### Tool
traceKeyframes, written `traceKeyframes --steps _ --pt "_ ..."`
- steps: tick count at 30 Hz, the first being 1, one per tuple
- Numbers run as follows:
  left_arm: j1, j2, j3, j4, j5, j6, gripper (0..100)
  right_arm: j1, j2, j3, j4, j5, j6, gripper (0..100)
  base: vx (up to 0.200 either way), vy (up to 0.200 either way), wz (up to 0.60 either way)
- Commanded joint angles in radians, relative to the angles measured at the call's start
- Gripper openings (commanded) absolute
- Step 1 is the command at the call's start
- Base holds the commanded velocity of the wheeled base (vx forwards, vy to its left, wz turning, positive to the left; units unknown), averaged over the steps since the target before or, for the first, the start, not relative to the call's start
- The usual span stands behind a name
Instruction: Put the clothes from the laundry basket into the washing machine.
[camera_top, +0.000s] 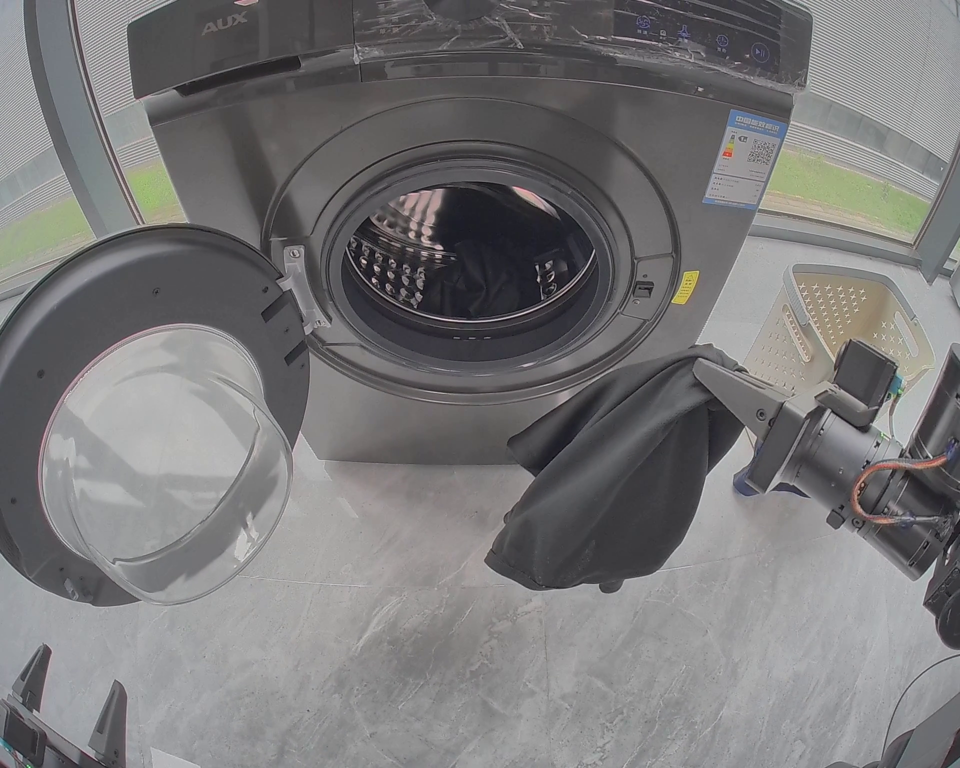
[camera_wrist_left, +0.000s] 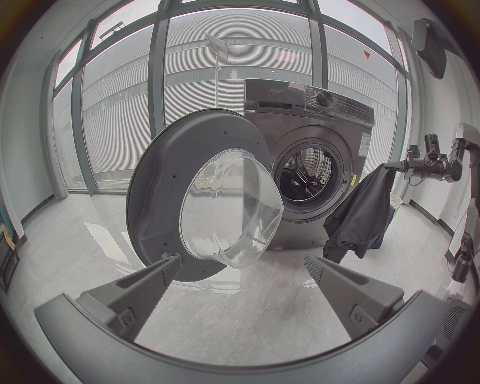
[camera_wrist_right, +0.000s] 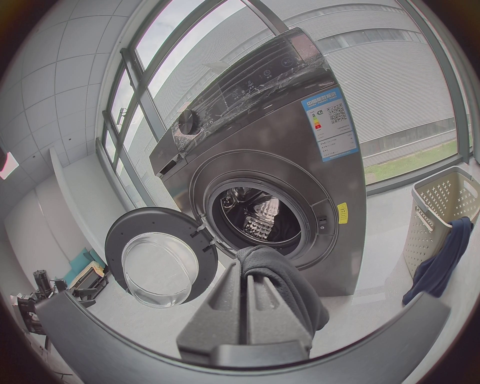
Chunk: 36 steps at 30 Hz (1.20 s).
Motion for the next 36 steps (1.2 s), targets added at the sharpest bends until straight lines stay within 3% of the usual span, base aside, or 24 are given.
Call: traceKeyframes --steps 1,4,9,16,20,24,25,28,30,32,33,36 --pt "0.002 -0.012 0.018 0.002 -0.001 0.026 100 0.033 0.043 -0.036 -0.002 -0.001 0.001 0 0.000 0.000 0.00" --pt "0.002 -0.012 0.018 0.000 -0.001 0.055 100 0.034 0.088 -0.073 -0.013 -0.026 0.001 0 0.000 0.000 0.00" --pt "0.002 -0.012 0.018 0.000 -0.002 0.043 100 0.073 0.137 -0.137 -0.011 -0.087 0.006 0 0.000 0.000 0.00" --pt "0.002 -0.012 0.018 0.000 -0.001 0.031 100 0.094 0.180 -0.151 -0.018 -0.104 0.011 0 0.000 0.000 0.00" --pt "0.002 -0.012 0.018 0.000 -0.001 0.042 100 0.096 0.186 -0.166 -0.018 -0.102 0.012 0 0.000 0.000 0.00" --pt "0.005 0.014 -0.146 -0.084 -0.024 0.037 100 0.128 0.201 -0.196 -0.016 -0.099 0.014 0 0.000 0.000 0.00" --pt "0.003 0.048 -0.165 -0.072 -0.047 0.045 100 0.136 0.215 -0.203 -0.016 -0.099 0.014 0 0.000 0.000 0.00" --pt "0.003 0.186 -0.166 -0.066 -0.216 0.034 100 0.143 0.267 -0.245 -0.028 -0.096 0.012 0 0.000 0.000 0.00" --pt "0.006 0.296 -0.168 -0.069 -0.297 0.031 100 0.151 0.310 -0.289 -0.074 -0.101 0.012 0 0.000 0.000 0.00" --pt "0.005 0.341 -0.171 -0.072 -0.323 0.031 100 0.154 0.327 -0.308 -0.103 -0.102 0.011 0 0.000 0.000 0.00" --pt "-0.006 0.456 -0.188 -0.092 -0.383 0.040 100 0.153 0.364 -0.346 -0.145 -0.104 0.003 0 0.000 0.000 0.00" --pt "-0.037 0.609 -0.220 -0.173 -0.446 0.051 100 0.146 0.384 -0.375 -0.154 -0.102 0.003 0 0.000 0.000 0.00"
